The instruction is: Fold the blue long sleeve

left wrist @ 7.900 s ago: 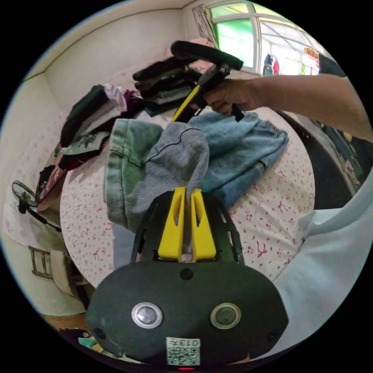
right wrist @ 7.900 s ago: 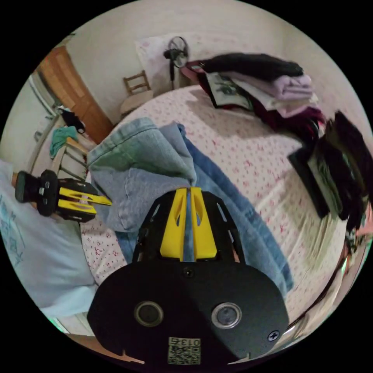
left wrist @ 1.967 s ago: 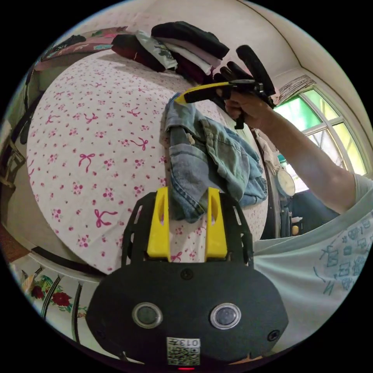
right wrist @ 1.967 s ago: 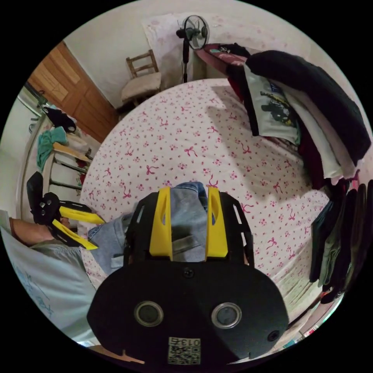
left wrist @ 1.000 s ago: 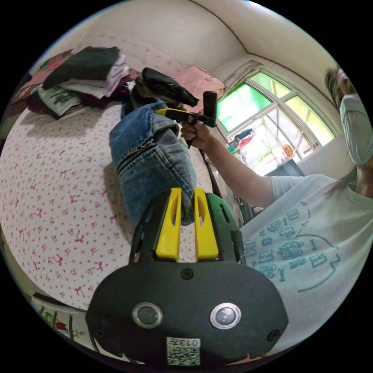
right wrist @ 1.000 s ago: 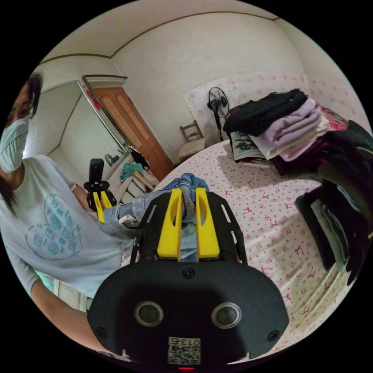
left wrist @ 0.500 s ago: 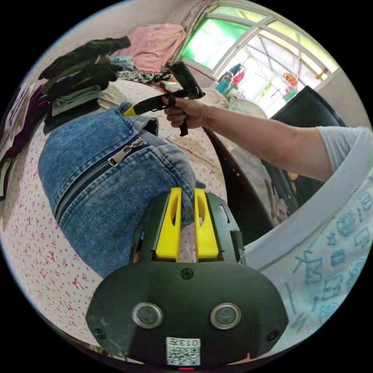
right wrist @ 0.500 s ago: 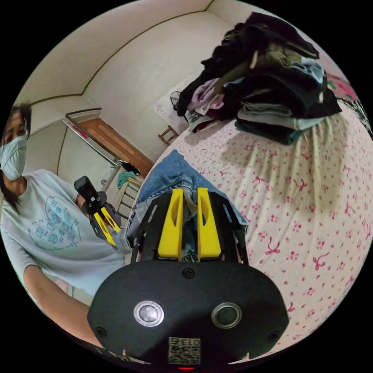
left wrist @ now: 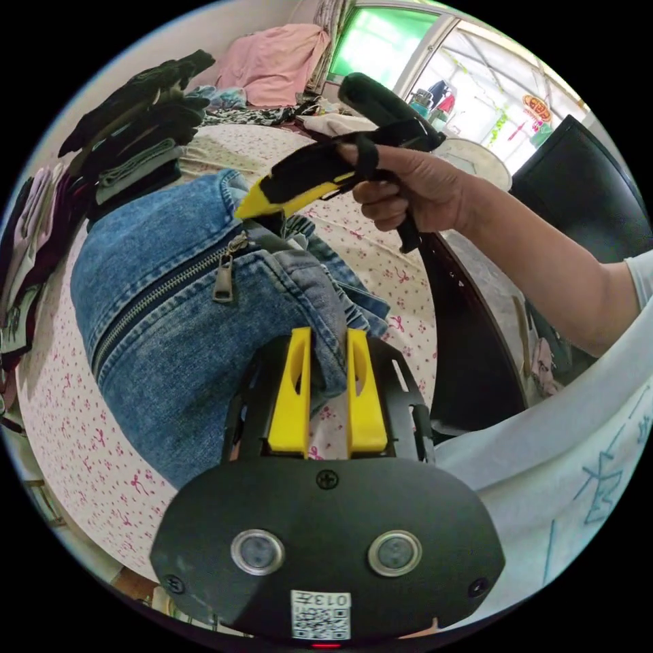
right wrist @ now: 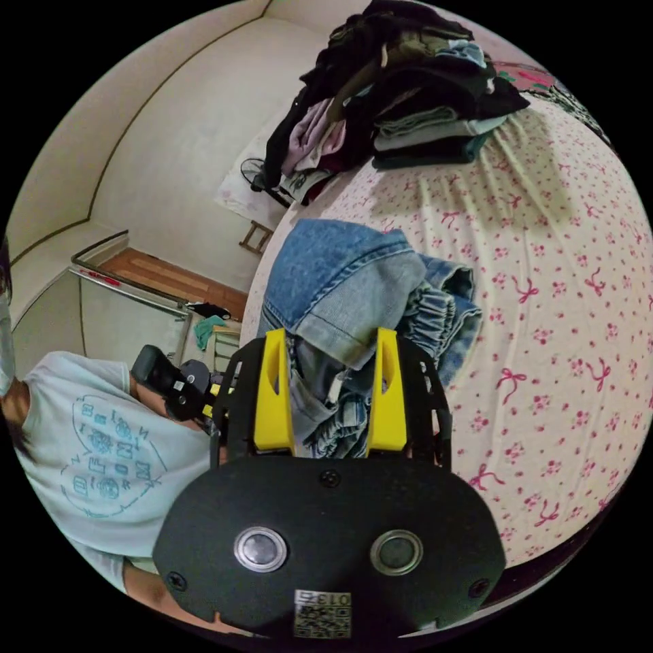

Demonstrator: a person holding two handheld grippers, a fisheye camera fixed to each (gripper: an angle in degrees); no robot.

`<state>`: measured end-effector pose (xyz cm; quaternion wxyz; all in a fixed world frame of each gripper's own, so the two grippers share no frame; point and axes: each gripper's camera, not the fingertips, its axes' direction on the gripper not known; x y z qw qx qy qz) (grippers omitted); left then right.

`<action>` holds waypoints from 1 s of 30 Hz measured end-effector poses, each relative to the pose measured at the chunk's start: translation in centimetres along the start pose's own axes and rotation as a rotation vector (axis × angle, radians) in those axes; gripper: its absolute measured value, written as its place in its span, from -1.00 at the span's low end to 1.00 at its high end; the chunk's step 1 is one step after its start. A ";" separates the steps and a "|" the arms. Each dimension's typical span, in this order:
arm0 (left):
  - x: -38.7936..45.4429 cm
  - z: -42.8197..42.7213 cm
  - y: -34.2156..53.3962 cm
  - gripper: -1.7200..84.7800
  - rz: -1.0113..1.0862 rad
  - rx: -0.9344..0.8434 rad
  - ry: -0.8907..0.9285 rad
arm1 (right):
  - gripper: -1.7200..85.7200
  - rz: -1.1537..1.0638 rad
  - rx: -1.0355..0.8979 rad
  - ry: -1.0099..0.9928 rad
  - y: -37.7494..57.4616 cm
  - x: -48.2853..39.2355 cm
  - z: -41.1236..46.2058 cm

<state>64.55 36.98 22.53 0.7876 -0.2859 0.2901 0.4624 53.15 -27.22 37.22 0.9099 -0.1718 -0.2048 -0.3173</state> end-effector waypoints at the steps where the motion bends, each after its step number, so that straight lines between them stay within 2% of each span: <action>1: 0.3 0.0 -0.4 -0.80 -0.003 0.001 0.007 | -0.67 0.013 -0.016 0.055 0.4 0.0 0.5; 4: 0.5 -1.5 -1.4 -0.81 -0.047 0.048 0.072 | -0.84 -0.037 0.000 0.115 1.2 -1.0 -0.7; 8: 2.8 -3.8 -2.9 -0.81 -0.032 0.124 0.047 | -0.88 -0.246 0.091 0.257 3.3 -5.2 -4.7; 10: 4.4 -2.8 -3.9 -0.81 -0.028 0.117 0.010 | -0.88 -0.263 0.099 0.304 4.4 -5.6 -5.5; 16: 5.7 3.3 -5.5 -0.78 0.019 0.038 -0.002 | -0.87 -0.116 0.043 0.303 8.8 0.7 -4.1; 19: 6.7 2.9 -5.8 -0.73 0.054 0.028 0.006 | -0.85 -0.021 0.087 0.175 10.9 2.7 -5.4; 22: 7.4 1.3 -5.3 -0.65 0.077 0.044 0.092 | -0.78 0.014 0.130 0.232 13.6 1.6 -8.1; 25: 7.5 -1.5 -3.6 -0.66 0.072 0.122 0.190 | -0.76 0.059 0.178 0.281 17.8 -0.3 -10.6; 28: 6.2 -4.4 -1.3 -0.72 0.011 0.221 0.065 | -0.73 0.070 0.171 0.218 21.8 -2.9 -10.3; 30: 4.4 -4.8 -0.2 -0.72 -0.070 0.202 -0.066 | -0.70 0.067 0.156 0.180 23.8 -4.5 -9.0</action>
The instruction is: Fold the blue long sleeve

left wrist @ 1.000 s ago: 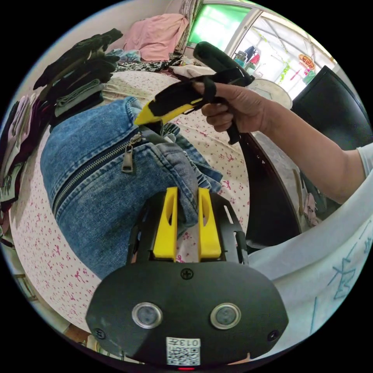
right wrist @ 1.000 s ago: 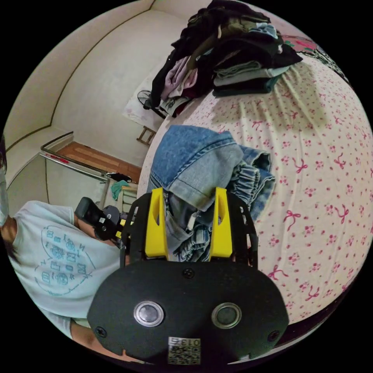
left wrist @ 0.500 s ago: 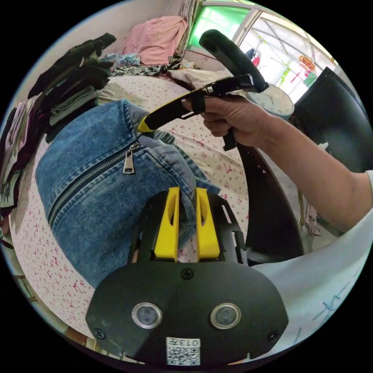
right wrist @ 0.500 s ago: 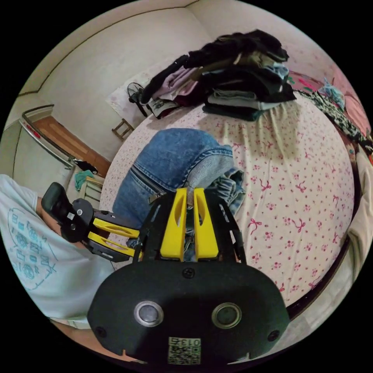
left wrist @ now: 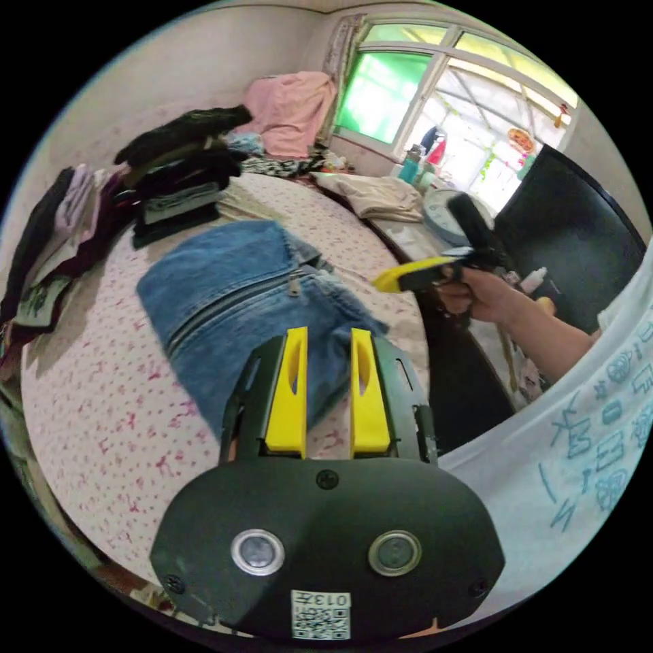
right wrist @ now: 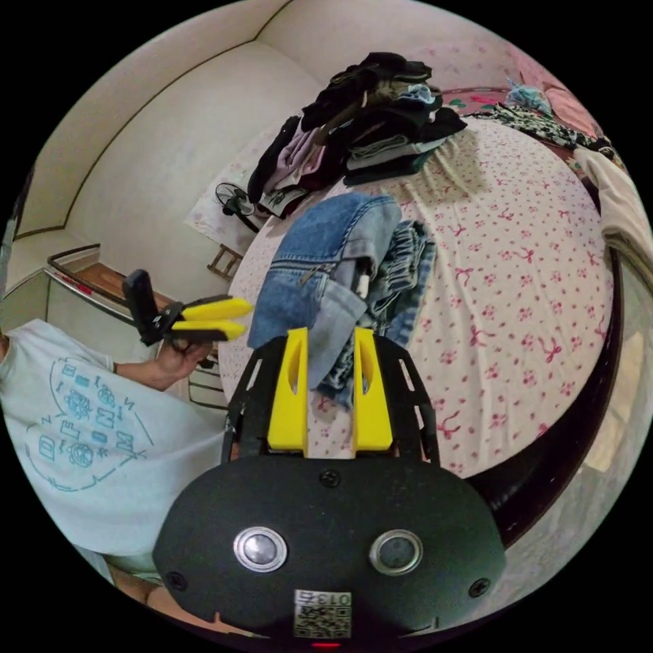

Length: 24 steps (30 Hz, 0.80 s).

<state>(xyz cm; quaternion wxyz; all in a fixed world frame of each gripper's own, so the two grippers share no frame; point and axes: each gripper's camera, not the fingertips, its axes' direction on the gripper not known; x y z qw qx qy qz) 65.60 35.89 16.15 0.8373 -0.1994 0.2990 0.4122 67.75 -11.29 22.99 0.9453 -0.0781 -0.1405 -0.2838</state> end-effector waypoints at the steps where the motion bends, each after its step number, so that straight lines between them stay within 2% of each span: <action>1: -1.4 0.2 0.5 -0.70 -0.052 -0.040 -0.072 | -0.68 0.018 -0.011 -0.015 1.3 -0.8 0.6; 4: -4.2 0.9 1.8 -0.70 -0.171 -0.075 -0.045 | -0.63 0.063 -0.028 -0.022 3.7 -2.3 1.8; 9: -3.1 1.9 1.4 -0.70 -0.147 -0.083 -0.079 | -0.70 0.095 -0.051 -0.042 4.9 -2.8 3.3; 12: -1.7 1.7 1.2 -0.68 -0.142 -0.077 -0.086 | -0.81 -0.005 -0.116 0.048 4.9 -4.7 2.8; 13: -1.1 1.7 1.2 -0.68 -0.128 -0.075 -0.095 | -0.84 -0.082 -0.117 0.132 5.0 -6.1 1.8; 17: 0.3 2.4 1.0 -0.71 -0.095 -0.086 -0.097 | -0.91 -0.224 0.022 0.353 7.1 -9.2 -2.6; 20: 1.3 3.9 0.9 -0.71 -0.065 -0.133 -0.106 | -0.92 -0.206 -0.095 0.397 8.7 -8.1 0.5; 24: 4.2 4.6 1.2 -0.73 0.065 -0.139 -0.277 | -0.92 -0.195 -0.050 0.375 10.1 -8.1 1.0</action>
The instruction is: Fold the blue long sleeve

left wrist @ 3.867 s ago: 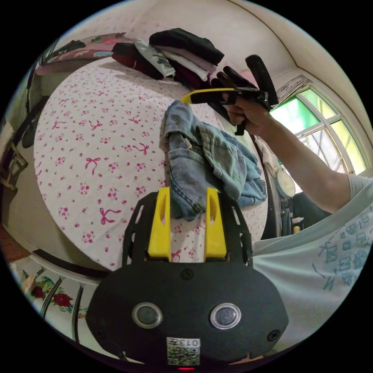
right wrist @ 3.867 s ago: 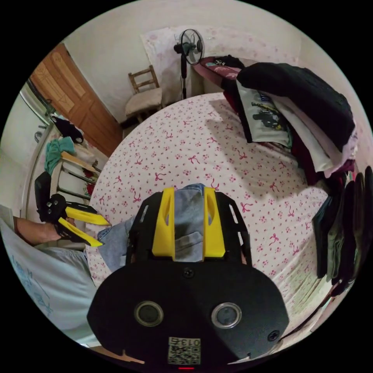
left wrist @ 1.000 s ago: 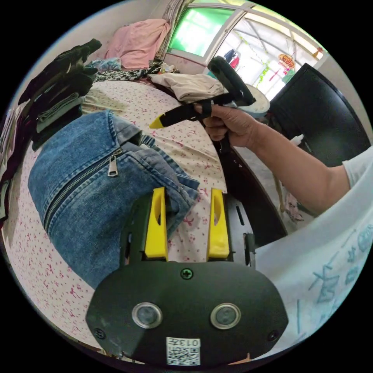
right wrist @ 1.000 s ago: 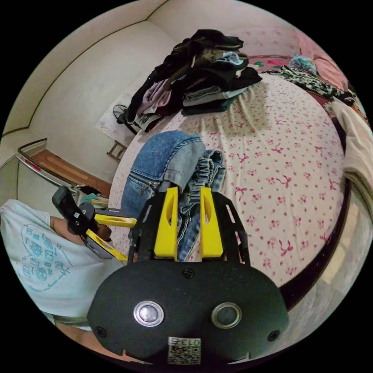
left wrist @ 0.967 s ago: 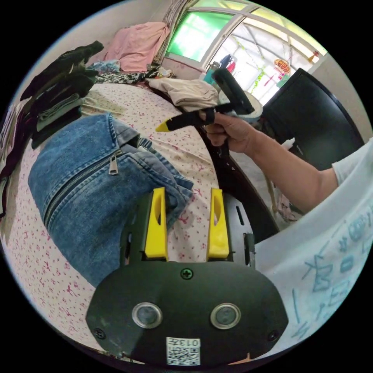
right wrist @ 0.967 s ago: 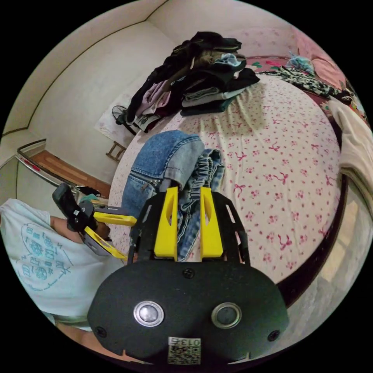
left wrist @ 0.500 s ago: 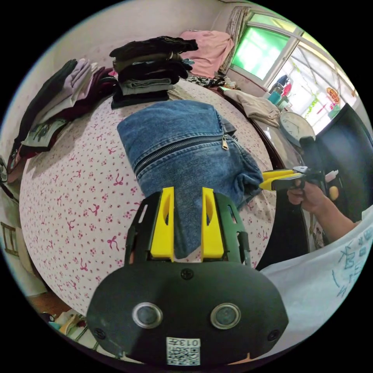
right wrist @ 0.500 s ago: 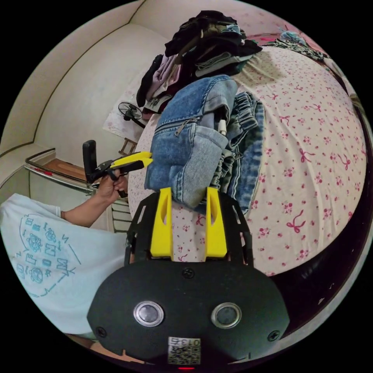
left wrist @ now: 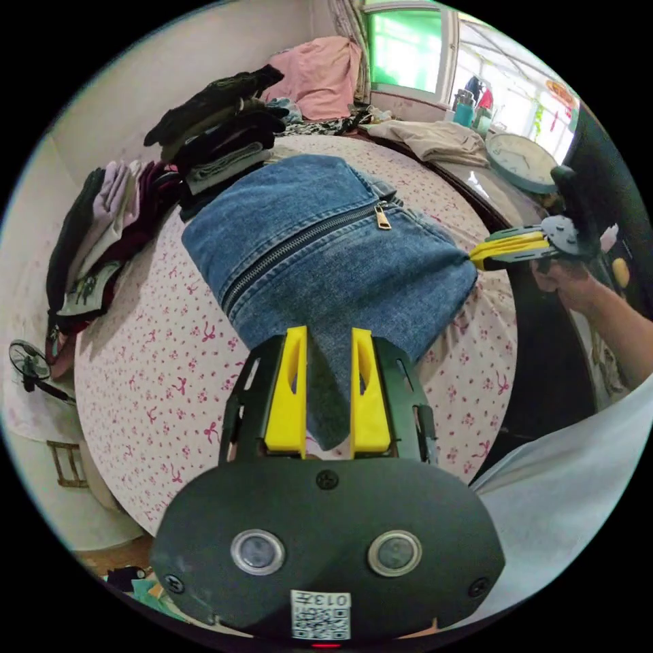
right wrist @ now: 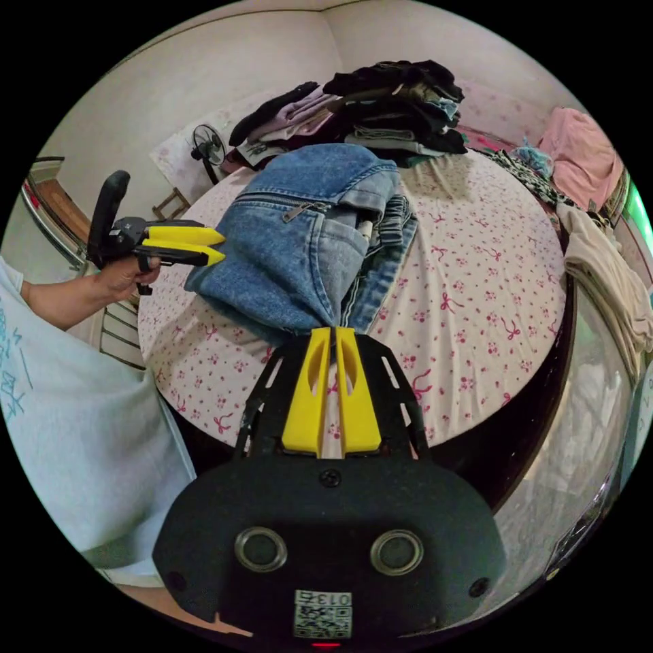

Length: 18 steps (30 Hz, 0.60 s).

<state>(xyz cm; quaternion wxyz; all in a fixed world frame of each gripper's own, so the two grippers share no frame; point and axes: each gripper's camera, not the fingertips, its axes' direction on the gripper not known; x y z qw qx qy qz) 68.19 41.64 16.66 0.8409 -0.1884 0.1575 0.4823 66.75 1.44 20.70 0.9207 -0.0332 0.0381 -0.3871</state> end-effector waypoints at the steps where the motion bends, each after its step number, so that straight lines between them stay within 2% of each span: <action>1: 0.3 -0.3 -0.2 -0.74 0.004 -0.017 -0.005 | -0.92 -0.013 -0.014 0.004 -0.1 -0.5 -0.5; 4: 0.0 -1.9 -0.5 -0.76 -0.038 0.036 0.077 | -0.92 -0.031 0.015 0.062 -0.5 -1.9 -3.5; 8: -0.4 -2.4 -1.7 -0.76 -0.086 0.076 0.039 | -0.93 -0.117 0.168 0.179 -1.7 -5.7 -5.4; 9: -0.4 -1.6 -2.4 -0.76 -0.080 0.044 0.059 | -0.93 -0.138 0.157 0.196 -2.0 -6.2 -4.8; 11: -0.1 -0.4 -3.0 -0.77 -0.078 0.001 0.058 | -0.94 -0.183 0.016 0.248 -2.3 -6.9 -1.2; 15: 0.7 0.1 -2.7 -0.78 -0.064 0.001 0.026 | -0.95 -0.085 0.047 0.131 -0.9 -5.0 -0.8; 18: 0.0 -0.6 -2.5 -0.79 -0.098 -0.002 0.060 | -0.96 -0.122 0.020 0.071 -1.2 -4.3 -1.4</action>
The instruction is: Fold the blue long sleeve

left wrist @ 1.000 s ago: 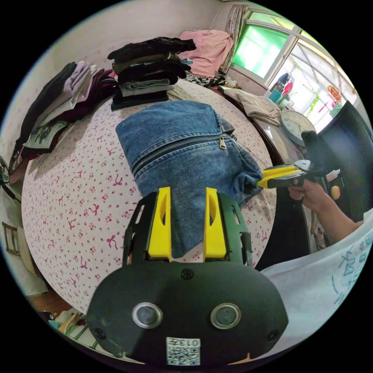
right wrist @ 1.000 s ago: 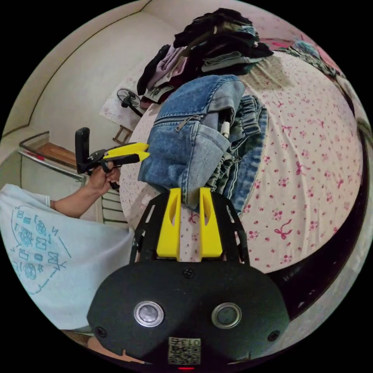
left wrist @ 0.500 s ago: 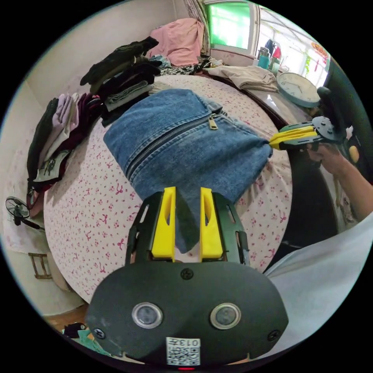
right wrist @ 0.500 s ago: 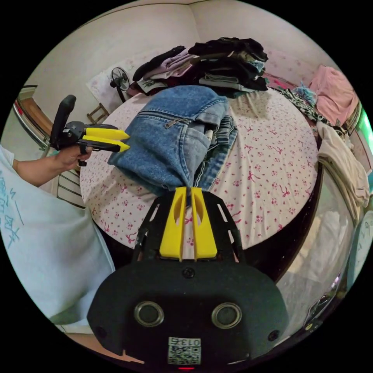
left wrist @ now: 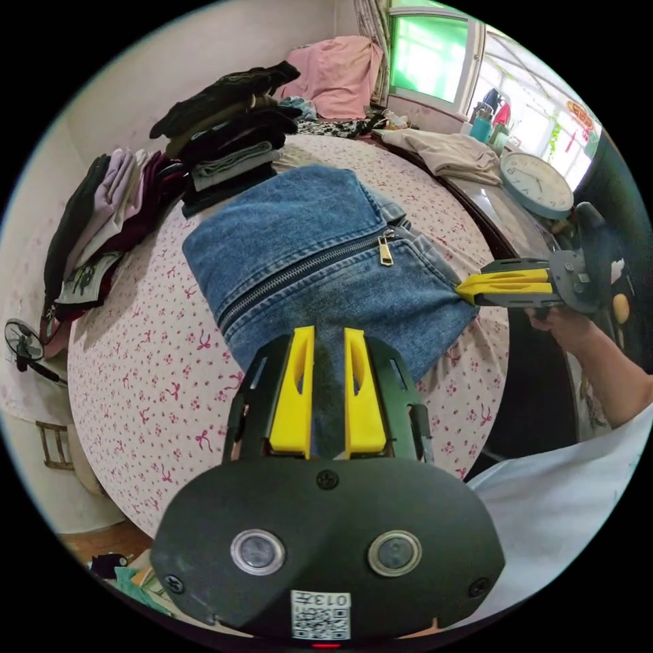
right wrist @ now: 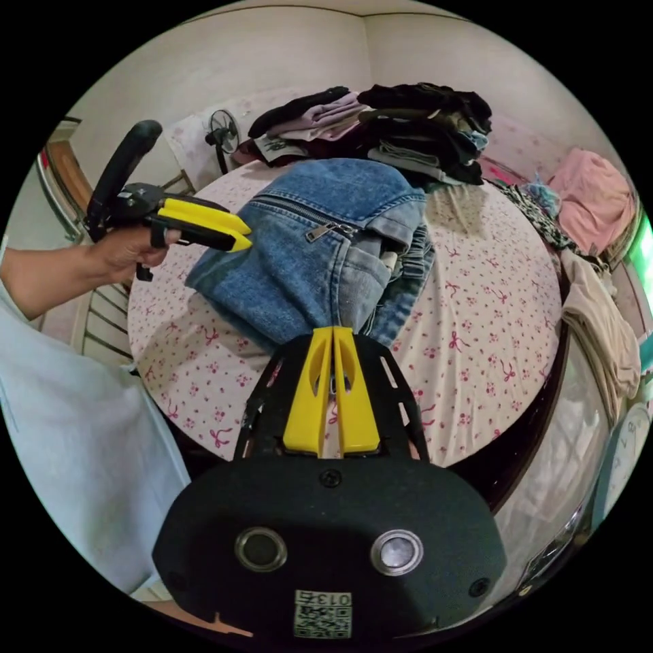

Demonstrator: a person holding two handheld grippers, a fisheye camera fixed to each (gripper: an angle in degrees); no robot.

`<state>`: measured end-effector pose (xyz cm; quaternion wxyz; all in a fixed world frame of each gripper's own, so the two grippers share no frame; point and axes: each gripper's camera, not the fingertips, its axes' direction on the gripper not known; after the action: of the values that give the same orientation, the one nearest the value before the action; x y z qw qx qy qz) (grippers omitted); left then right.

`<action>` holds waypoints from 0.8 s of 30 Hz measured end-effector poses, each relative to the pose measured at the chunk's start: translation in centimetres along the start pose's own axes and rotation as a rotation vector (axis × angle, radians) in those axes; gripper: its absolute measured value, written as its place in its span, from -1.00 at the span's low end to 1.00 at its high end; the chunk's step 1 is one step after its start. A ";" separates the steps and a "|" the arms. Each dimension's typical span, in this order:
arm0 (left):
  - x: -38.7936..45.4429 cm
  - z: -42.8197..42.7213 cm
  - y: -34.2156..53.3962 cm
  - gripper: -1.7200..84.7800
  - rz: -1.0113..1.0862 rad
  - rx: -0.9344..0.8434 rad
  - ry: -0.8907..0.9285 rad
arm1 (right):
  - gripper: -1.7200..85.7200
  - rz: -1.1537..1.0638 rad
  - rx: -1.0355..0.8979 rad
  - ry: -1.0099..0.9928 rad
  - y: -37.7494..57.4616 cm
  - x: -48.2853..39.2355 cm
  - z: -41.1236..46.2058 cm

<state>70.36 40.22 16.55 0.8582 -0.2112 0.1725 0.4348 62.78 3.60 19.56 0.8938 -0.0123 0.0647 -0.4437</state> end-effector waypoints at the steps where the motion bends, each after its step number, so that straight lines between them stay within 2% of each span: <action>1: -0.6 -0.6 0.0 -0.79 -0.015 0.024 0.021 | -0.96 0.005 -0.005 -0.033 -0.3 0.9 -0.7; 3: -1.7 -1.7 -0.1 -0.79 -0.049 0.079 -0.004 | -0.95 0.072 0.043 -0.043 -0.7 3.0 -2.4; 4: -2.7 -2.2 -0.5 -0.80 -0.069 0.107 -0.022 | -0.95 0.133 0.127 -0.010 -1.1 4.5 -3.8; 8: -5.6 -1.9 -3.1 -0.80 -0.078 0.129 -0.063 | -0.91 0.234 0.296 -0.010 -5.1 9.7 -5.2; 16: -9.1 0.8 -7.1 -0.80 -0.092 0.137 -0.071 | -0.80 0.344 0.164 -0.291 -13.9 17.4 2.9; 20: -9.3 1.5 -7.1 -0.79 -0.068 0.129 -0.095 | -0.86 0.341 0.044 -0.372 -15.7 18.4 6.1; 24: -11.2 2.5 -6.3 -0.78 -0.184 0.112 -0.087 | -0.90 0.447 0.152 -0.422 -14.4 20.2 4.1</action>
<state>69.52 30.54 25.38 0.9118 -0.1586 0.1389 0.3524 63.98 -21.32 22.62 0.9612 -0.0227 -0.1543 -0.2276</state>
